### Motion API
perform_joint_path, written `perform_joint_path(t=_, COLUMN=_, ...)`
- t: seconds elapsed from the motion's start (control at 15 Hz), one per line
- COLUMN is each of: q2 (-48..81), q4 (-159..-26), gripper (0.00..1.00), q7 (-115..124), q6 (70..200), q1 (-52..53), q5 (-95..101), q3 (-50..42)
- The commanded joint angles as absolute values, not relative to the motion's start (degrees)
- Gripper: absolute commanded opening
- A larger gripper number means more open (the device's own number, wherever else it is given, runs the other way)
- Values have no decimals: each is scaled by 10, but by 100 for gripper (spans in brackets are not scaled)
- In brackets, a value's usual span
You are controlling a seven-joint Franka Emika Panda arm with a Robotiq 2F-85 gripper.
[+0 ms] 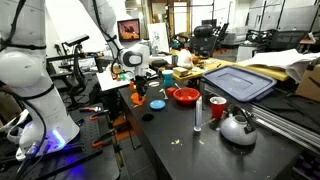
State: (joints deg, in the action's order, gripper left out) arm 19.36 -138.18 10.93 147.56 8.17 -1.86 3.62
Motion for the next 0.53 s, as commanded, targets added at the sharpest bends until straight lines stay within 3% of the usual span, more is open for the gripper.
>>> perform_joint_path(t=0.0, q2=149, q4=-1383, gripper=1, q7=156, q6=1427, q1=81, q5=-27, q3=25)
perform_joint_path(t=0.47, q2=113, q4=-1365, gripper=1, q7=225, q6=1361, q1=48, q5=-35, q3=-15)
